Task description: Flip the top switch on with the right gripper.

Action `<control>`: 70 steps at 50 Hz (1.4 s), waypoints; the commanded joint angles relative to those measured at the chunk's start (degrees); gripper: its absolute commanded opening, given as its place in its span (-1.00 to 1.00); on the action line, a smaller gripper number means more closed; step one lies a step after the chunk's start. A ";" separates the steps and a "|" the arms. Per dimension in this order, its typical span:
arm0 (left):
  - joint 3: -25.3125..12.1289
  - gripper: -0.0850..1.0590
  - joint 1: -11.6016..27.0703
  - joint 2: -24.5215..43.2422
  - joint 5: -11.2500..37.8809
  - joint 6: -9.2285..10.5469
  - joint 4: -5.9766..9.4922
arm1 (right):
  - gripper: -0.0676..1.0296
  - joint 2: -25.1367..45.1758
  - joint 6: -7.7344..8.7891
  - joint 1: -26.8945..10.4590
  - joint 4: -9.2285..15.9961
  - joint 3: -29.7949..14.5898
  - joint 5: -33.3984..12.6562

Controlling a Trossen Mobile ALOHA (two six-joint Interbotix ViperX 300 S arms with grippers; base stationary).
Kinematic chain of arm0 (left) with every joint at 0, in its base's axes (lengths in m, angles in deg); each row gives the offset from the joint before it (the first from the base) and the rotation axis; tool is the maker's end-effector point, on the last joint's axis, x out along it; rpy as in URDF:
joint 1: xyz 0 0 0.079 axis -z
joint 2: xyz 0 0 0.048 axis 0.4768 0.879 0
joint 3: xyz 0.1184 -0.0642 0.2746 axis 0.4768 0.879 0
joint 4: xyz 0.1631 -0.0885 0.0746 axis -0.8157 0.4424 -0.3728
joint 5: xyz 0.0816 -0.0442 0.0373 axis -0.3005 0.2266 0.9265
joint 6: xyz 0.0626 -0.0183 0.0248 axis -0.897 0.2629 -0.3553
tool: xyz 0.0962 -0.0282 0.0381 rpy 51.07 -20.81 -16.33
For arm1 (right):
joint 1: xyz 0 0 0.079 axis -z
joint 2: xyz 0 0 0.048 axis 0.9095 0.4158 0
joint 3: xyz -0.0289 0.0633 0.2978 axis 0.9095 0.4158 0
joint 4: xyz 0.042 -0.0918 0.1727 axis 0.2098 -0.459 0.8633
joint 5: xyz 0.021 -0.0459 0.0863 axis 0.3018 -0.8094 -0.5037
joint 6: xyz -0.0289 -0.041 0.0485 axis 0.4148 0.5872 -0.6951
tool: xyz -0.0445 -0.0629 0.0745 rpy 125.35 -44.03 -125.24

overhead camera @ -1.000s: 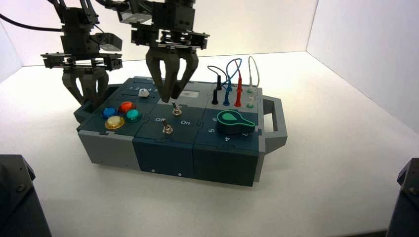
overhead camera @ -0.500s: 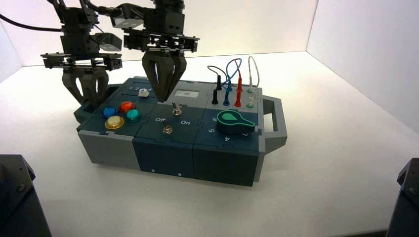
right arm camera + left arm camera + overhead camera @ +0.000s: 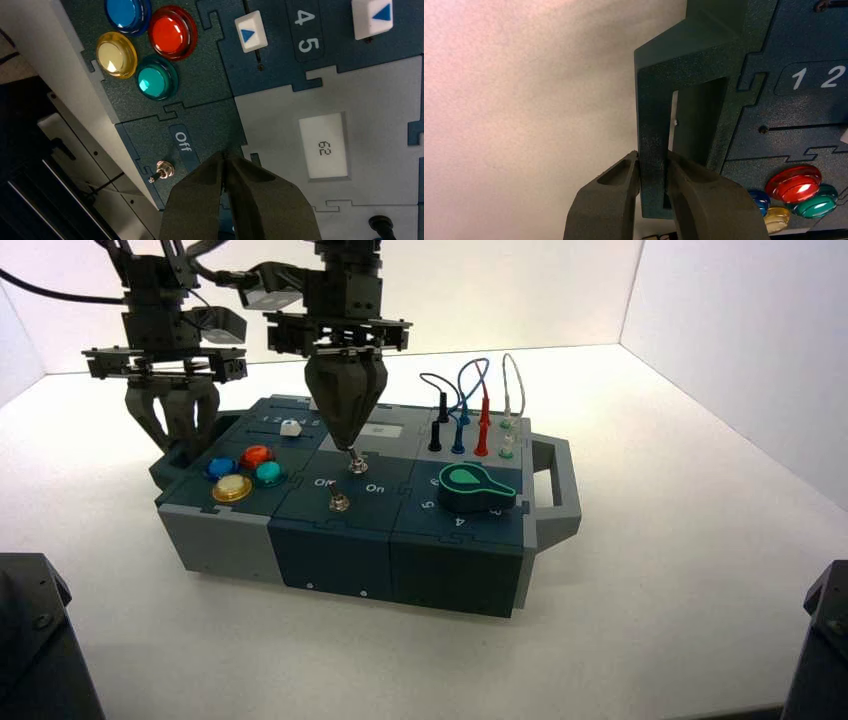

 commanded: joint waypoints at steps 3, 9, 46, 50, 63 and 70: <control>-1.93 -0.90 -1.49 -2.20 -1.14 -0.18 0.09 | -0.92 -1.93 0.09 -0.09 -0.18 0.44 -0.97; -2.02 -0.90 -1.58 -2.11 -1.14 -0.18 0.09 | -0.92 -2.37 0.09 0.00 -0.18 1.32 -1.14; -2.11 -0.90 -1.58 -2.11 -1.23 -0.18 -0.09 | -0.92 -2.20 0.00 -0.70 -0.26 -3.78 -3.34; -2.20 -0.90 -1.58 -2.11 -1.23 -0.18 -0.09 | -0.92 -2.29 -0.09 -0.88 0.00 -3.43 -3.78; -2.20 -0.90 -1.67 -2.02 -1.23 -0.18 -0.09 | -0.92 -2.02 -0.09 -1.58 0.35 -3.08 -4.22; -2.20 -0.90 -1.58 -2.02 -1.23 -0.18 0.09 | -0.92 -1.85 0.00 -1.49 0.35 -2.64 -4.22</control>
